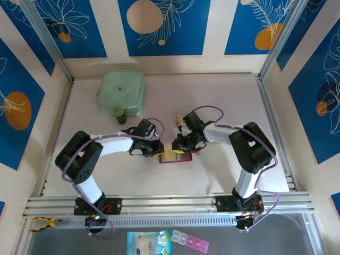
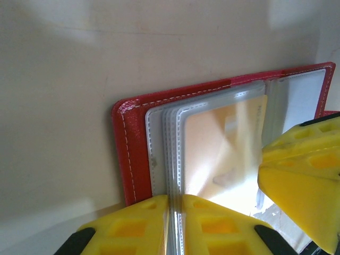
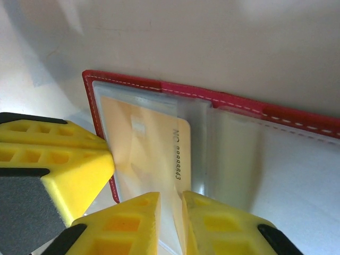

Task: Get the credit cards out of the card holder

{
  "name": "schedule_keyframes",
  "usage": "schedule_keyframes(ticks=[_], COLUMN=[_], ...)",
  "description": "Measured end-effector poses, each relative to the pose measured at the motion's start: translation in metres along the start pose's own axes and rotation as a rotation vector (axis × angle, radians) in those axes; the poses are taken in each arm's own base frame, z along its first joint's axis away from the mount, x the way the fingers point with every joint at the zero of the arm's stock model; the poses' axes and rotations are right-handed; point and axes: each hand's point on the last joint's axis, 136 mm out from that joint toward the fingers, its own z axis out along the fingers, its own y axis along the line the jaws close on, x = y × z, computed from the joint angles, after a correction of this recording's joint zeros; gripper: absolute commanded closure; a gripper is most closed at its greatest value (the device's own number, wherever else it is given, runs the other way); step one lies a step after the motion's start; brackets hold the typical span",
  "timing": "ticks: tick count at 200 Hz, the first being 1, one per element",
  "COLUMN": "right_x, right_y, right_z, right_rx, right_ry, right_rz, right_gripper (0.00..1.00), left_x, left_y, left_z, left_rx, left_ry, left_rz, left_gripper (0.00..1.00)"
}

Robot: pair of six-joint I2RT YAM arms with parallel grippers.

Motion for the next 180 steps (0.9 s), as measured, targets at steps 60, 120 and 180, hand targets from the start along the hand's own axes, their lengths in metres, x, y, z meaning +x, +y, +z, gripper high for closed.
schedule_keyframes(ticks=[60, 120, 180], right_x=[-0.003, -0.003, -0.002], right_y=[-0.005, -0.011, -0.006], right_z=[-0.002, -0.011, -0.019], right_rx=[0.046, 0.103, 0.100], right_ry=[-0.018, -0.046, -0.061], right_rz=[-0.012, -0.024, -0.032], right_gripper=[0.82, 0.82, 0.81], left_x=[0.000, 0.000, -0.001], left_y=[0.000, 0.000, -0.001], left_z=[0.000, 0.000, -0.002], left_rx=[0.000, 0.000, -0.009], left_ry=[0.000, 0.000, 0.007], left_rz=[0.015, 0.017, 0.019], left_gripper=[0.84, 0.84, 0.84])
